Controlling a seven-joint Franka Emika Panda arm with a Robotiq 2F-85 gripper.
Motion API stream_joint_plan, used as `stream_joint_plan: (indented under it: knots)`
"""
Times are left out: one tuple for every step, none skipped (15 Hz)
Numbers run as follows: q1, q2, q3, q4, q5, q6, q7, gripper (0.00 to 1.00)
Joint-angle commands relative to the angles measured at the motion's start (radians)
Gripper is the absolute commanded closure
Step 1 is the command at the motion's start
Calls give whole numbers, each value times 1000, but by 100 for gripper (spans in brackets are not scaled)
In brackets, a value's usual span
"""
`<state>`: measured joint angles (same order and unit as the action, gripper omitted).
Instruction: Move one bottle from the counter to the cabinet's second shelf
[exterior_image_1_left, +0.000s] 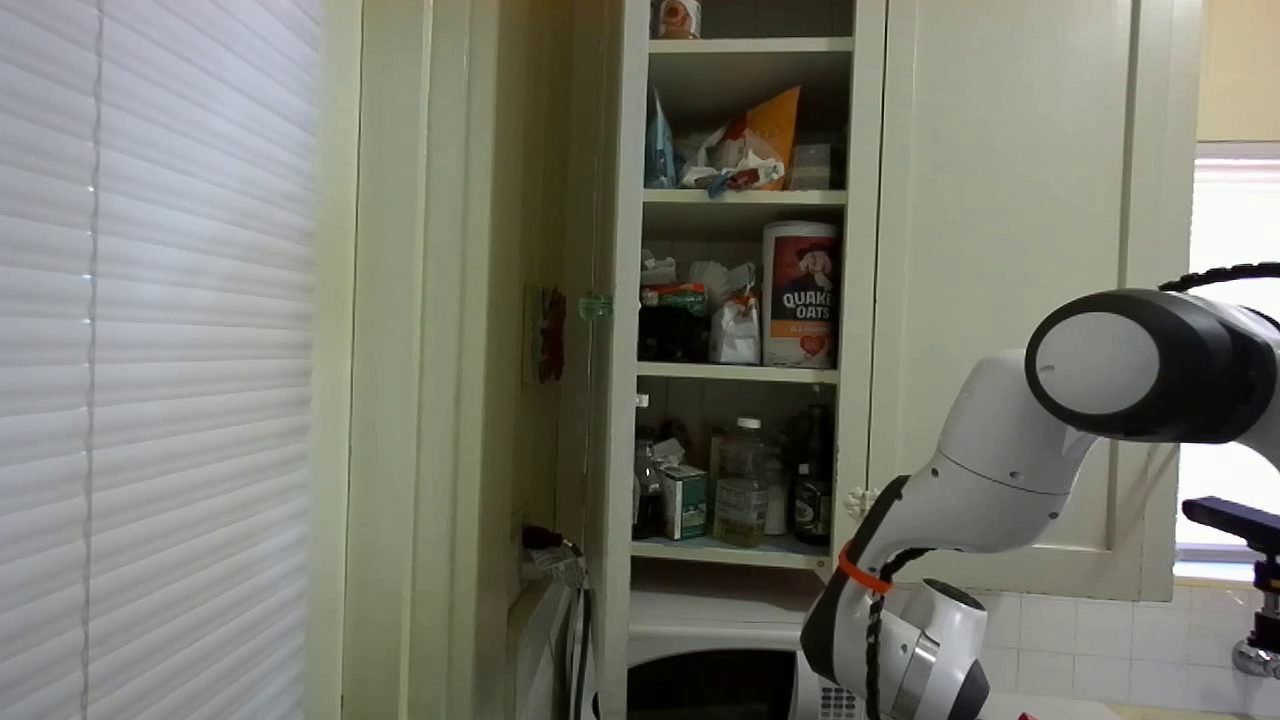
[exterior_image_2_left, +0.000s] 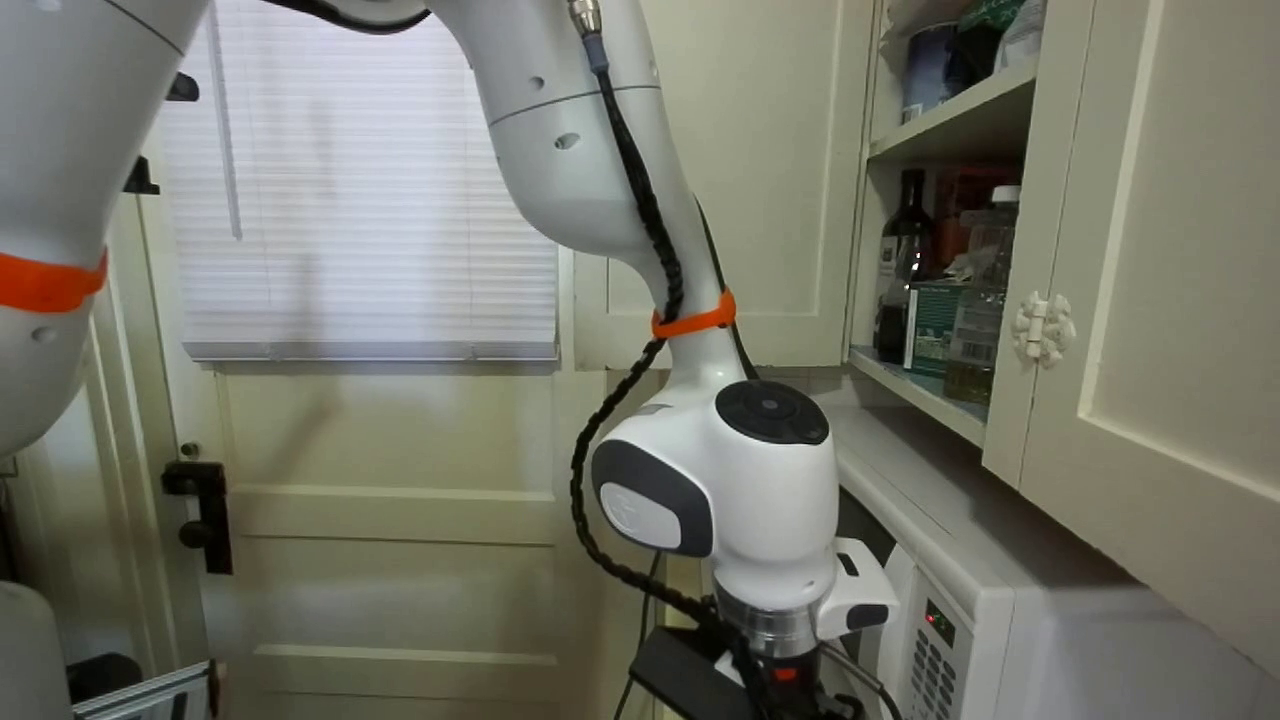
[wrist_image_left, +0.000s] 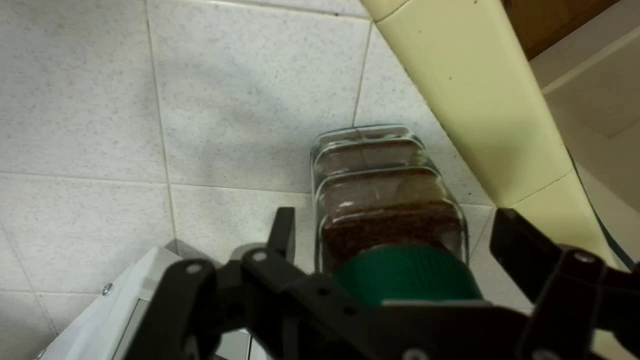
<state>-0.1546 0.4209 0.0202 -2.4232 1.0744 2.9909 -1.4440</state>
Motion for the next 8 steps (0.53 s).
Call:
stream_joint_plan:
  knots:
    - [-6,-14,6,-3,-2,-5,-22,0]
    - [-14,-15,15,2,11,-1,-38,0]
    - [-23,-18,25,5,24,2,-55,0]
    - [-28,-20,31,9,31,0,-66,0]
    - [-31,-20,34,12,36,0,-72,0]
    - [-30,-18,33,14,34,-3,-71,0]
    - [-28,-16,32,14,31,-1,-70,0]
    - [-27,-15,31,13,27,-1,-68,0]
